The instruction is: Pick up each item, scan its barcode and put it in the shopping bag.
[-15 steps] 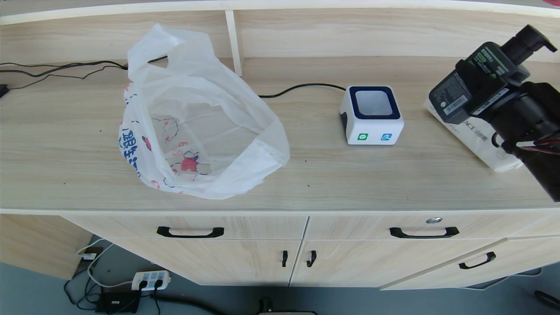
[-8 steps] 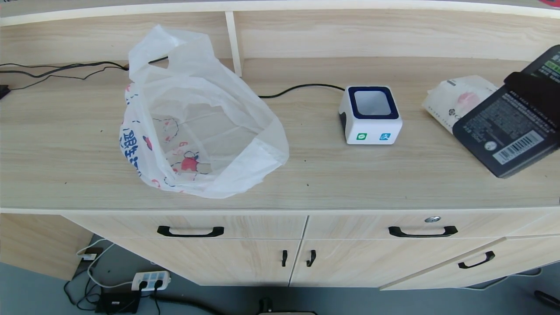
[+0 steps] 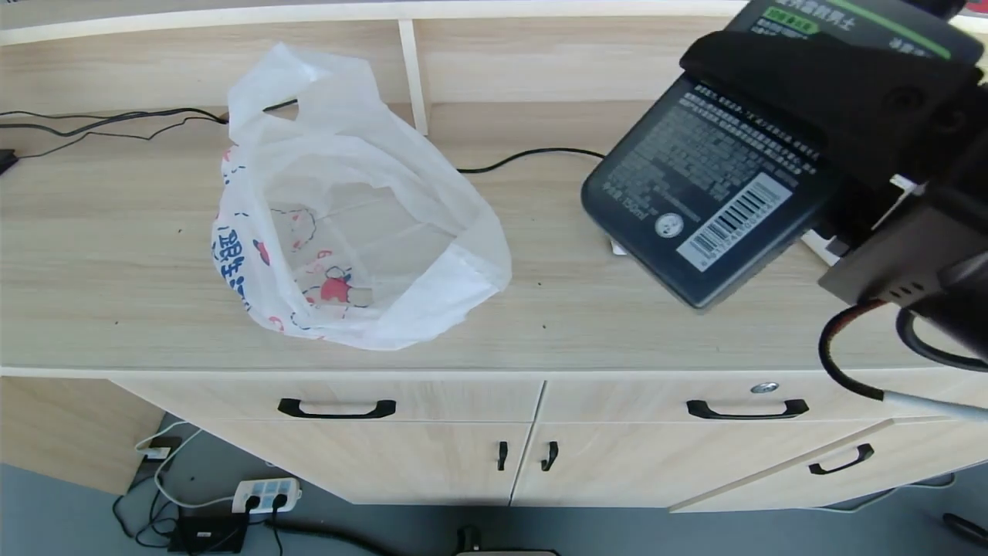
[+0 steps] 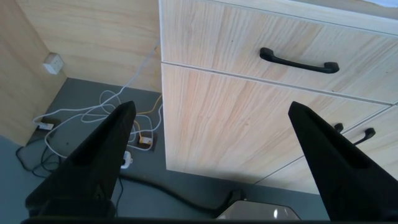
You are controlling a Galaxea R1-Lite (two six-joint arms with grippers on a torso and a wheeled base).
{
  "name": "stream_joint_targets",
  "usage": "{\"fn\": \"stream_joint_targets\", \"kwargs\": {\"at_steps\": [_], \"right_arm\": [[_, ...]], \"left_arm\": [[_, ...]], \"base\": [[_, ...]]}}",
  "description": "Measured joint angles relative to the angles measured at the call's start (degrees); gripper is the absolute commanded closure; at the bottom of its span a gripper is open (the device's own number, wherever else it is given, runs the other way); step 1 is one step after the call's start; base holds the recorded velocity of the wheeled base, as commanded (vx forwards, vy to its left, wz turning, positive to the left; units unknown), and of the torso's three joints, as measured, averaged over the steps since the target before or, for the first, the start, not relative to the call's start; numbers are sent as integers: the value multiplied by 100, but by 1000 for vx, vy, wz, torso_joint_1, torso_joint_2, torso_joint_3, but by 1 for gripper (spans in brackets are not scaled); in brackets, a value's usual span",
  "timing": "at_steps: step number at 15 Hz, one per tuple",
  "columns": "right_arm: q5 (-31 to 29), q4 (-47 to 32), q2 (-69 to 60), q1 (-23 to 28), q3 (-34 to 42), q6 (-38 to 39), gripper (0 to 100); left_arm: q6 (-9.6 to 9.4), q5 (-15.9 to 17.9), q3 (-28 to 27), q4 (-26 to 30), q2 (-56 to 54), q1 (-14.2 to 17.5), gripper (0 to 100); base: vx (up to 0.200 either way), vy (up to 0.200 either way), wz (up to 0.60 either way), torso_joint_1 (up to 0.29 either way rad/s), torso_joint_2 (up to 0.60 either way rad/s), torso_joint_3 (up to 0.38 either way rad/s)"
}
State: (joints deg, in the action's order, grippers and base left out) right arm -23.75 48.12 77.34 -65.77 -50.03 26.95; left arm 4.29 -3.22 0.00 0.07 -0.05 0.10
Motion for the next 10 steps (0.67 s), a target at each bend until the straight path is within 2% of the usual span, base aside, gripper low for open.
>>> {"fn": "stream_joint_targets", "kwargs": {"at_steps": [1, 4, 10], "right_arm": [[265, -2, 174, -212, -126, 189, 100], [514, 5, 406, -413, -193, 569, 100], [563, 263, 430, -451, 130, 717, 100]], "left_arm": [[0, -1, 0, 0, 0, 0, 0], [0, 0, 0, 0, 0, 0, 0], [0, -1, 0, 2, 0, 0, 0]], "base": [[0, 0, 0, 0, 0, 0], [0, 0, 0, 0, 0, 0], [0, 0, 0, 0, 0, 0]]}}
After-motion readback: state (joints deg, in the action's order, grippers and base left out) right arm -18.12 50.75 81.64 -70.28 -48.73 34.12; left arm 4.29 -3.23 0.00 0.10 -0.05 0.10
